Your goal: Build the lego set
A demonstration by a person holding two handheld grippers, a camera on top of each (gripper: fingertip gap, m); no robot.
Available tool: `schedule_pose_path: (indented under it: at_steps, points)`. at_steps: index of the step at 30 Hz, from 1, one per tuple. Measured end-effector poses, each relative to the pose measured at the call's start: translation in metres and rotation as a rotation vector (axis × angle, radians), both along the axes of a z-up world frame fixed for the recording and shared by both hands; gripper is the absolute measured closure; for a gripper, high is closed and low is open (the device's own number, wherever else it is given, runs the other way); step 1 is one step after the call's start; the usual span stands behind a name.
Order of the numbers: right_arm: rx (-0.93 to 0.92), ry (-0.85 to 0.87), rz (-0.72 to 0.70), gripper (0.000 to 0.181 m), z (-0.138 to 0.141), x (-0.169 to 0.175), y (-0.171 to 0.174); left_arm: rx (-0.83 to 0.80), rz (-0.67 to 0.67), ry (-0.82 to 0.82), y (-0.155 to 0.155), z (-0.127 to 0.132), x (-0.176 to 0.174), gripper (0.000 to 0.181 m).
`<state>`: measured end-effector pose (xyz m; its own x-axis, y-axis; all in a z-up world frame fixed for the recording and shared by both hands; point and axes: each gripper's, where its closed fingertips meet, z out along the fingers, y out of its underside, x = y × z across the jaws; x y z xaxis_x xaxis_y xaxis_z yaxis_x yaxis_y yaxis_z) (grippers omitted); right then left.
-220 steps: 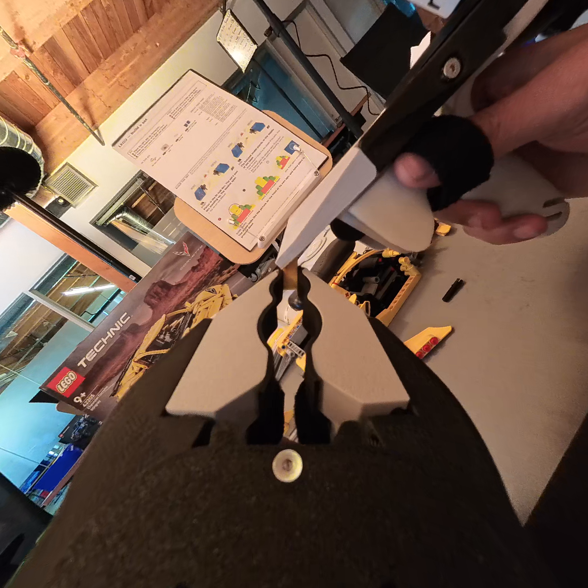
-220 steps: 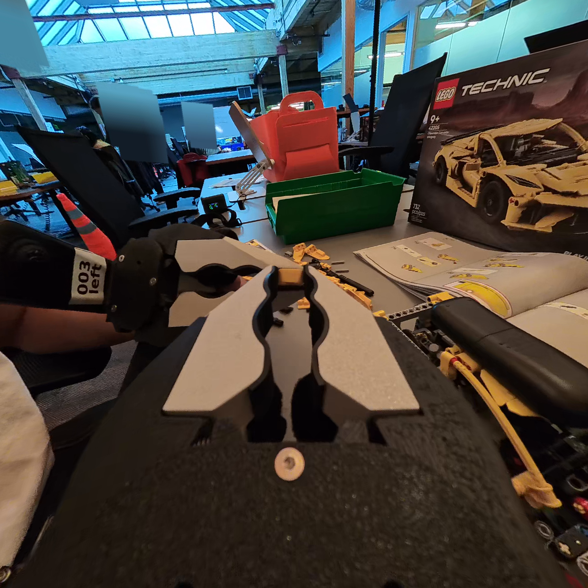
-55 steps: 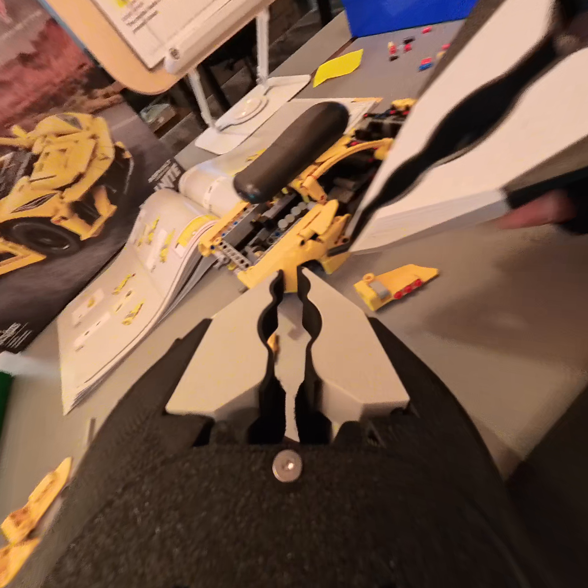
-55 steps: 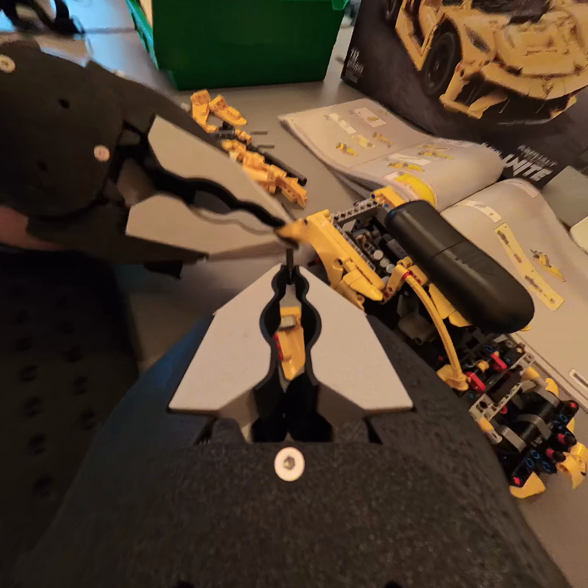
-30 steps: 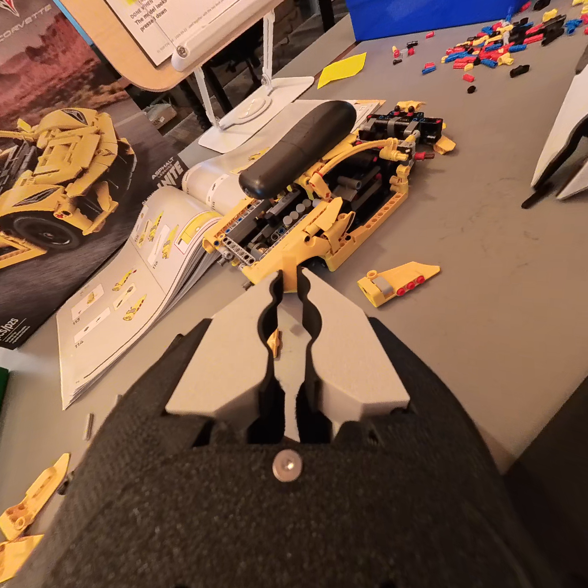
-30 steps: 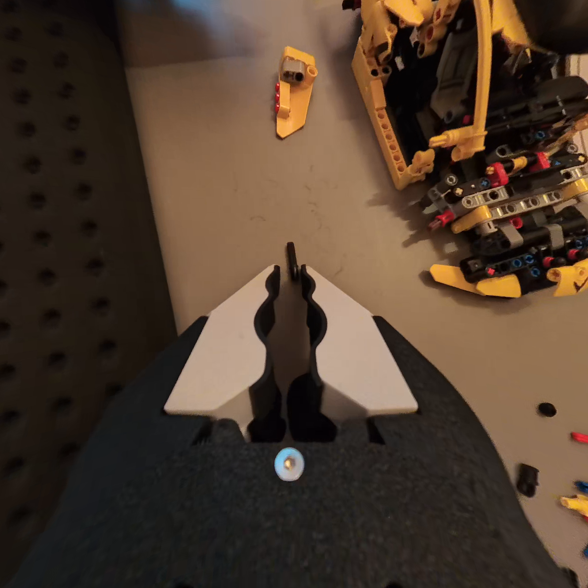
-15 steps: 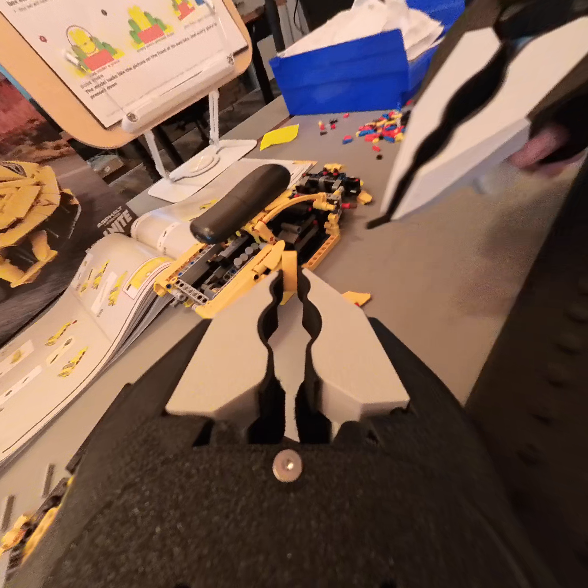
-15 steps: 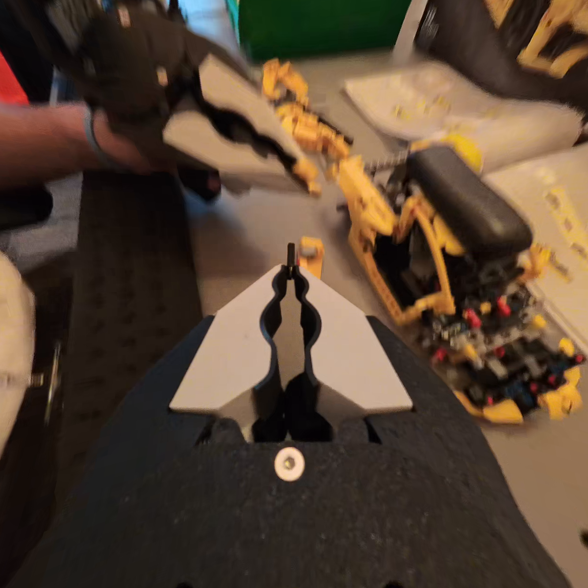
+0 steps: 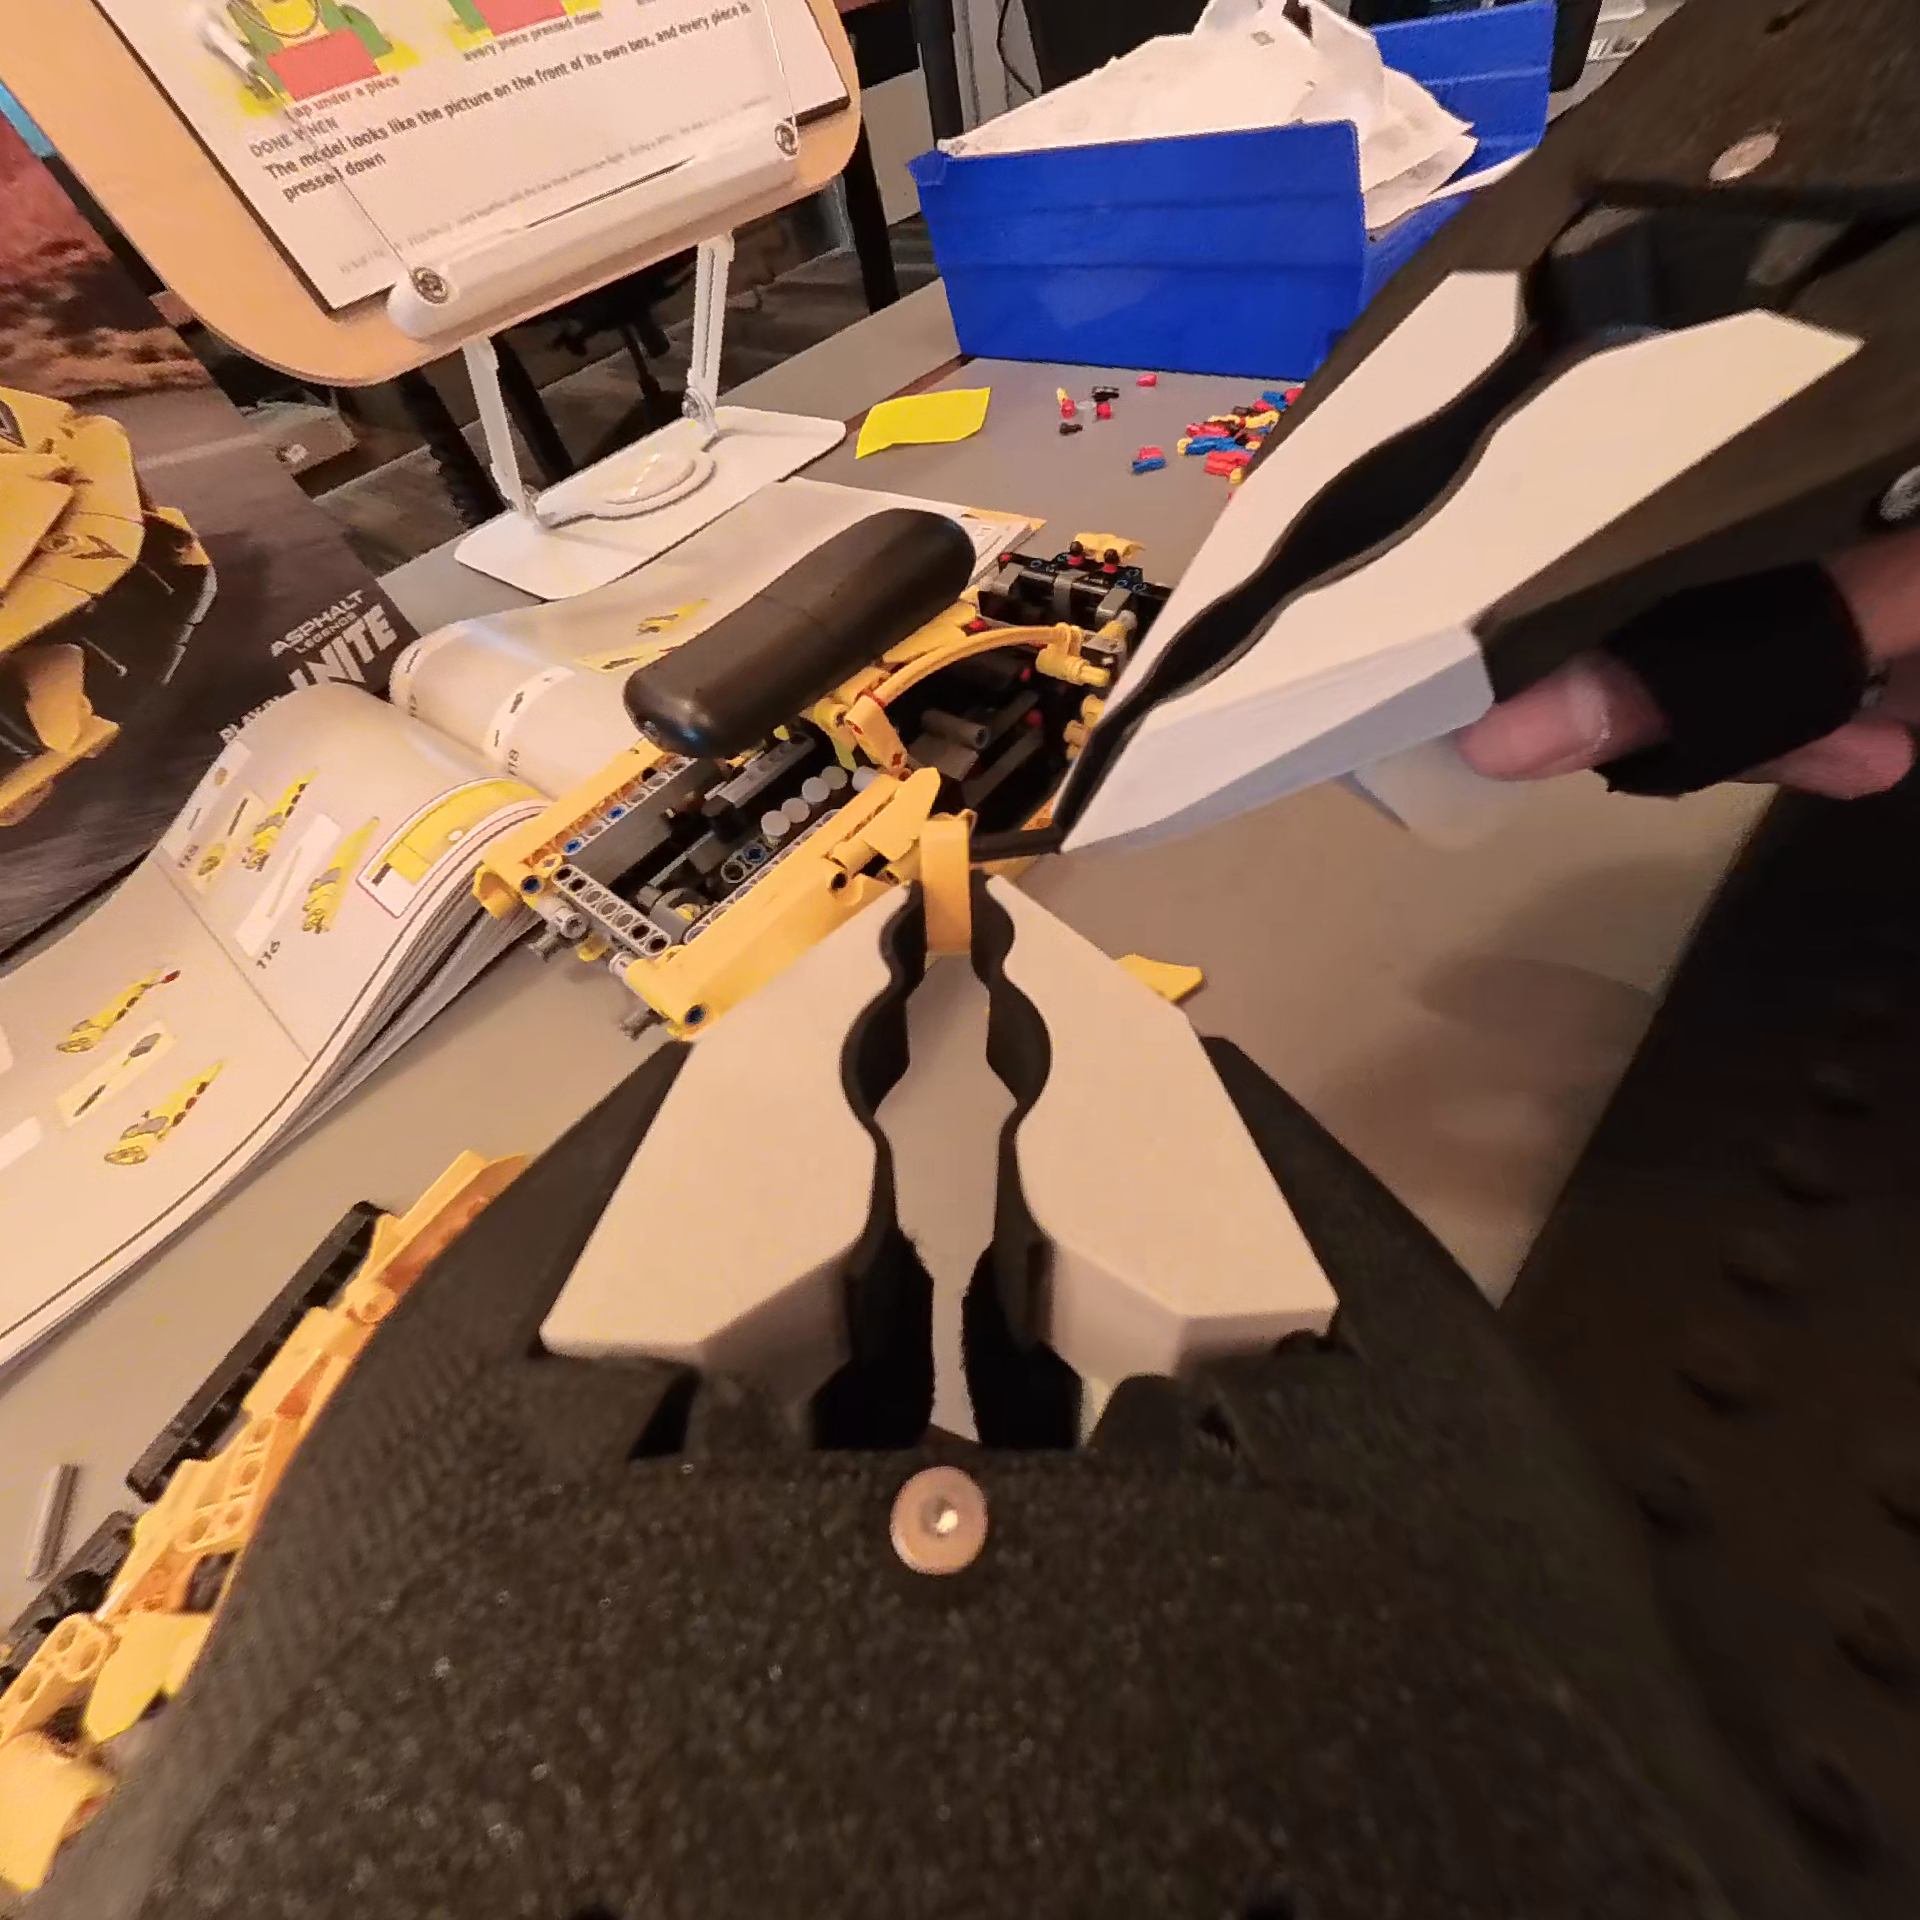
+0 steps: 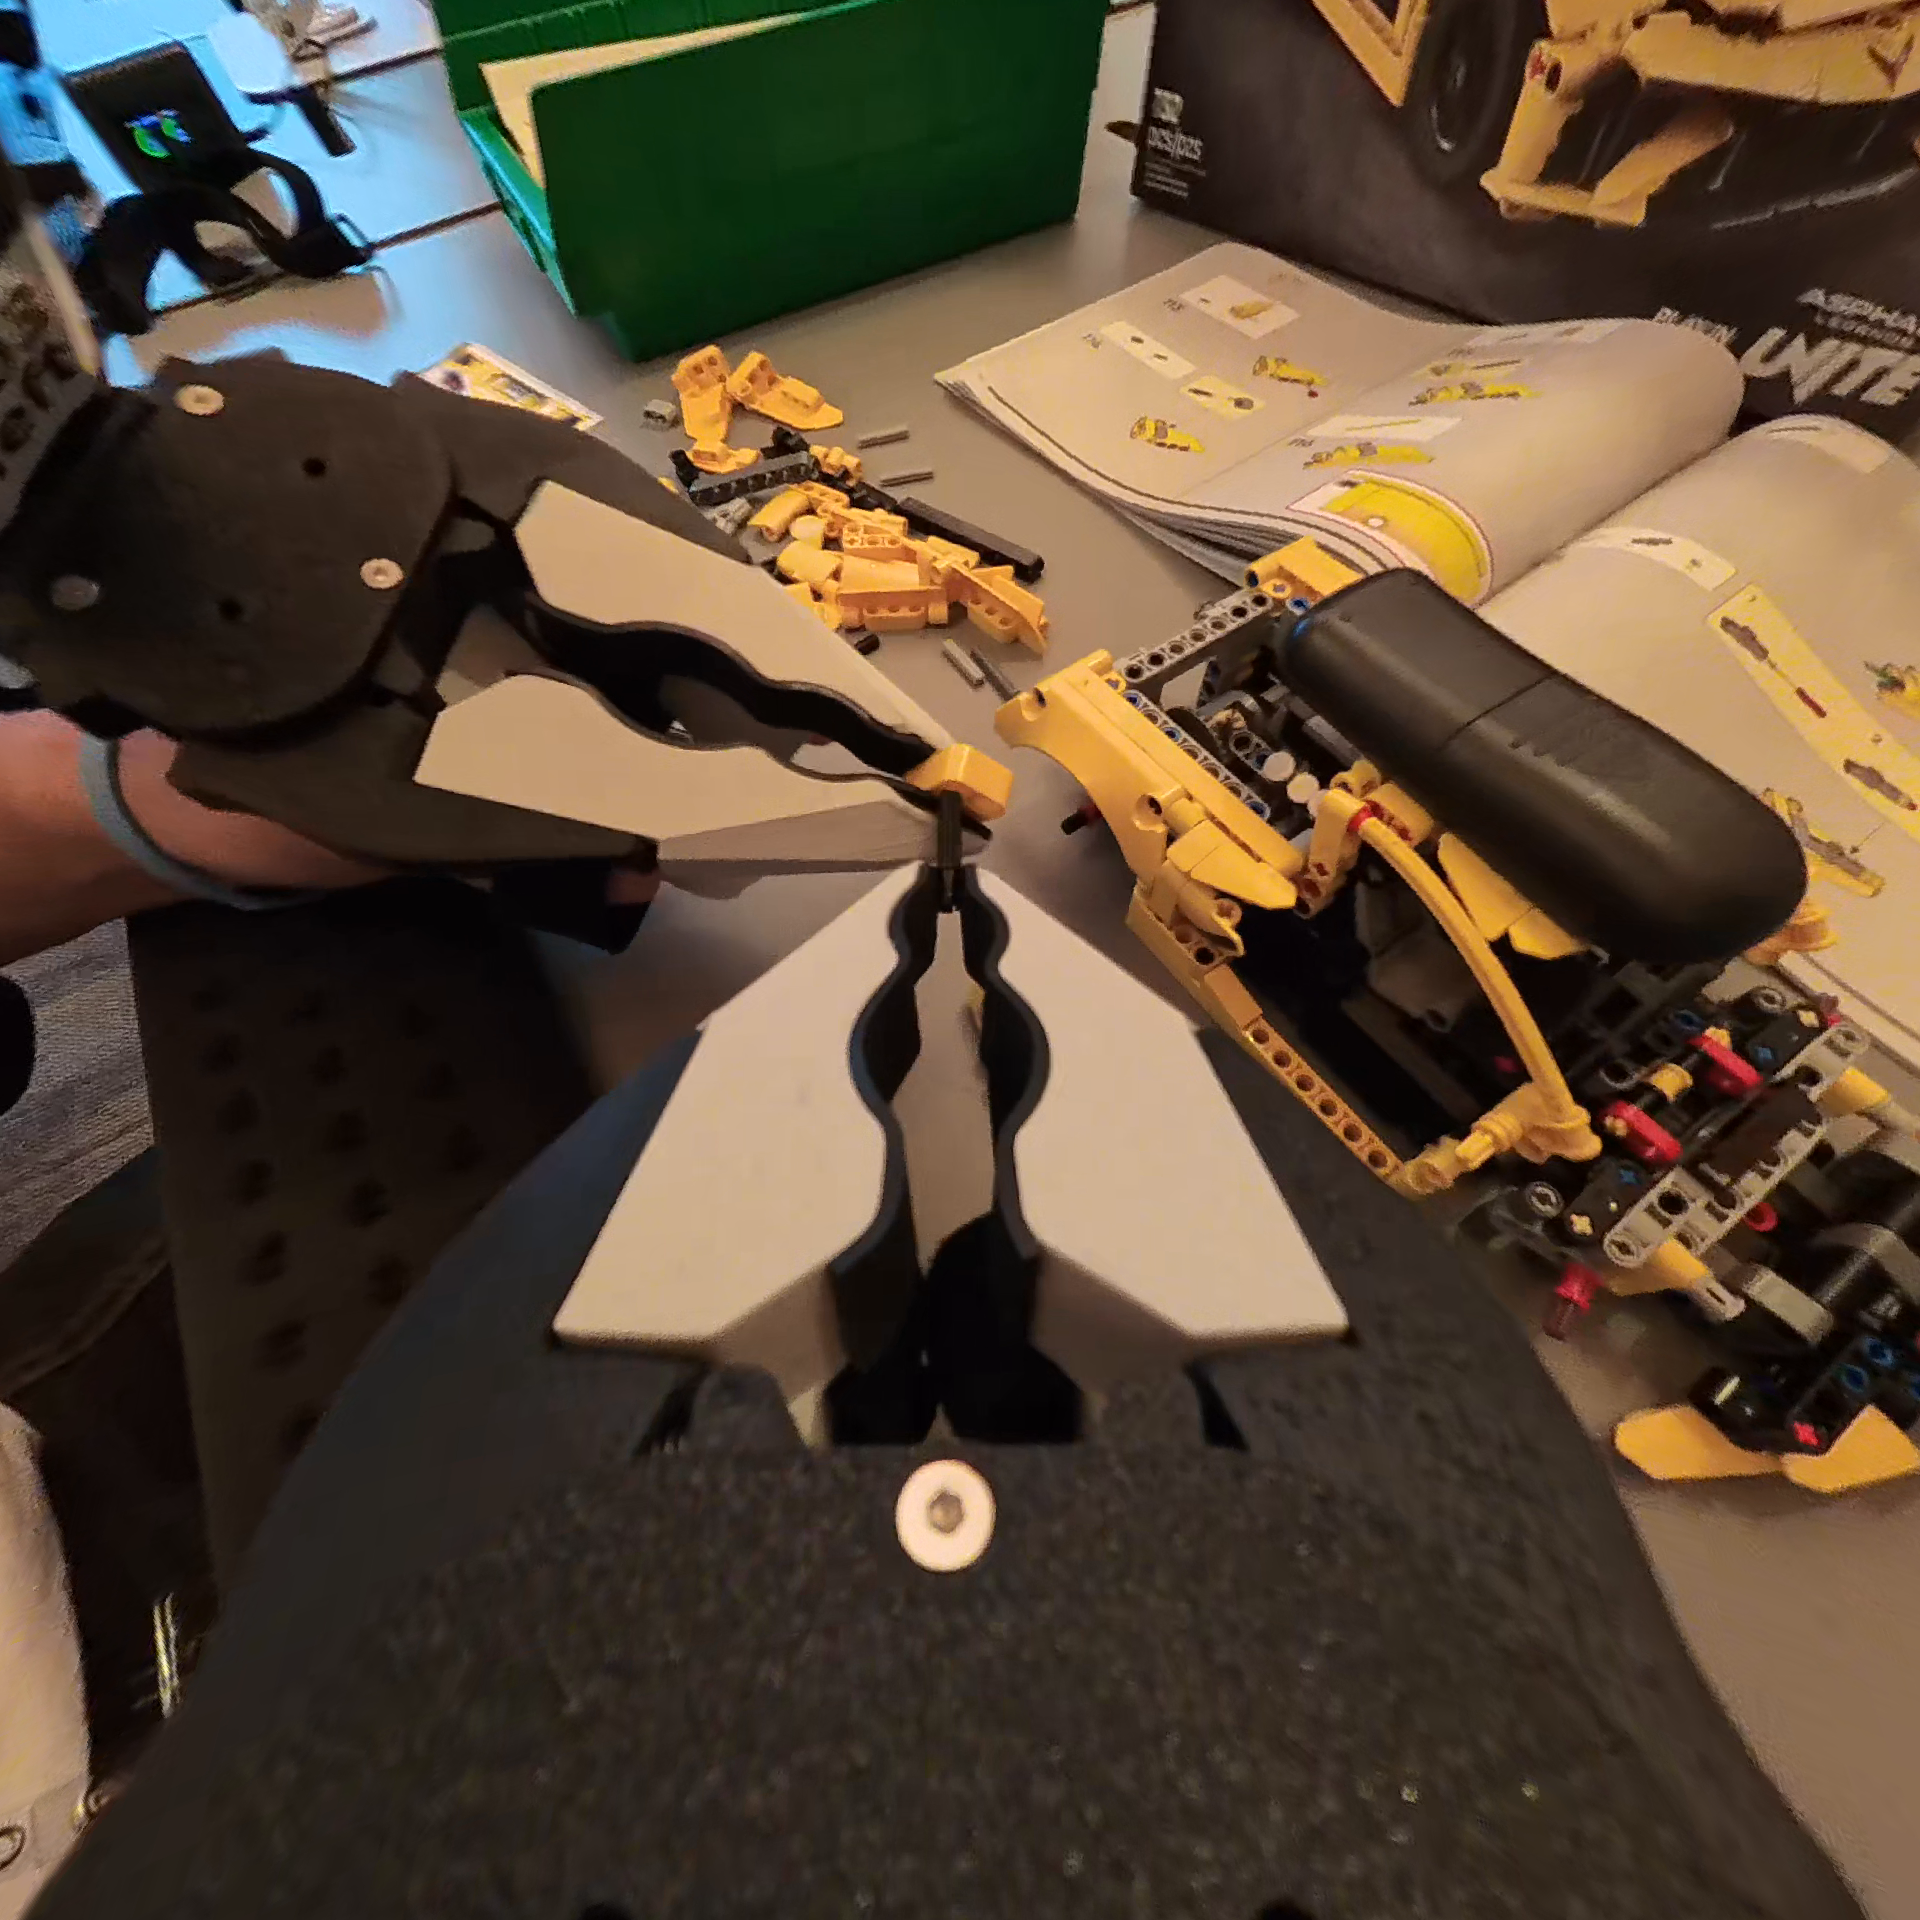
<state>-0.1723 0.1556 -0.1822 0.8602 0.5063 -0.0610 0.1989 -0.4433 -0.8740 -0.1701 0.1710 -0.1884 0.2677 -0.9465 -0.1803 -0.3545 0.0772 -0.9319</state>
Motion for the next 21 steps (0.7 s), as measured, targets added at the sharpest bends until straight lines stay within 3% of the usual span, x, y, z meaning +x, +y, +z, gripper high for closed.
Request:
schedule_pose_path:
  at_steps: [16, 21]
  points:
    - [-0.029, -0.028, -0.06, 0.179, -0.002, -0.001, 0.009, 0.069, 0.071, 0.059, 0.011, -0.006, -0.003, 0.174]
    - [-0.067, 0.035, -0.048, 0.179, -0.003, -0.004, 0.009, -0.031, 0.055, 0.03, 0.01, -0.007, -0.004, 0.174]
